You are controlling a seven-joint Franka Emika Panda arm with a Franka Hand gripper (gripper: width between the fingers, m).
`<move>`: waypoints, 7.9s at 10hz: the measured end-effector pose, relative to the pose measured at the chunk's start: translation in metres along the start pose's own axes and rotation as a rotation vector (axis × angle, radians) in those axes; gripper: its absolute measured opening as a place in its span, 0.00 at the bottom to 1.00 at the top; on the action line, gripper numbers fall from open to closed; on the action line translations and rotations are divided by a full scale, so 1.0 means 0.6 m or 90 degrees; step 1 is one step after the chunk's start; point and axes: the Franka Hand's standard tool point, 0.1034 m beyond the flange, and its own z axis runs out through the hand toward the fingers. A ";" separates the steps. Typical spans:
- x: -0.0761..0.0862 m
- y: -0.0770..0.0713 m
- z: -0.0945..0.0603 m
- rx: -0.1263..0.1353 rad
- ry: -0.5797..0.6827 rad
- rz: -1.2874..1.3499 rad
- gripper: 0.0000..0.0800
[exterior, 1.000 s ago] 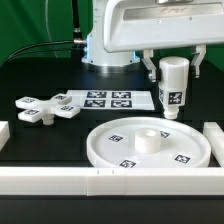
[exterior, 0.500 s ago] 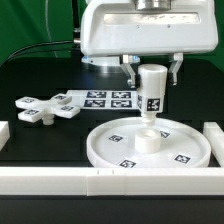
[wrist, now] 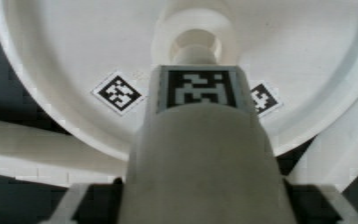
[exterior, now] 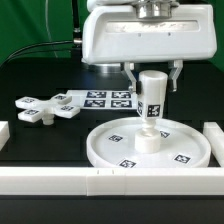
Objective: Assemble round table
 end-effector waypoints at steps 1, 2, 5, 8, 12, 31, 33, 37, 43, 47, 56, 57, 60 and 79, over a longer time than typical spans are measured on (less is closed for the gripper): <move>-0.003 0.001 0.004 0.001 -0.003 -0.009 0.51; -0.006 0.000 0.008 0.001 -0.005 -0.009 0.51; -0.011 -0.002 0.017 0.002 -0.007 -0.010 0.51; -0.019 -0.004 0.026 0.004 -0.014 -0.009 0.51; -0.027 0.000 0.035 -0.004 0.004 -0.006 0.51; -0.021 -0.005 0.005 0.074 -0.241 -0.024 0.81; -0.013 0.005 0.010 0.070 -0.224 -0.028 0.81; -0.018 0.010 0.015 0.071 -0.226 -0.028 0.79; -0.018 0.008 0.015 0.069 -0.227 -0.008 0.51; -0.016 -0.001 0.017 0.042 -0.233 0.233 0.51; -0.015 -0.013 0.018 -0.041 -0.227 0.788 0.51; -0.015 -0.015 0.018 -0.044 -0.229 0.834 0.51; -0.014 -0.022 0.018 -0.052 -0.236 0.953 0.51; -0.016 -0.017 0.027 0.028 -0.216 0.758 0.81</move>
Offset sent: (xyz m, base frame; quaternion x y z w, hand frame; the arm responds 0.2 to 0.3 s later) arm 0.0005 0.0033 -0.0071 0.0047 0.0046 -0.0036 1.0000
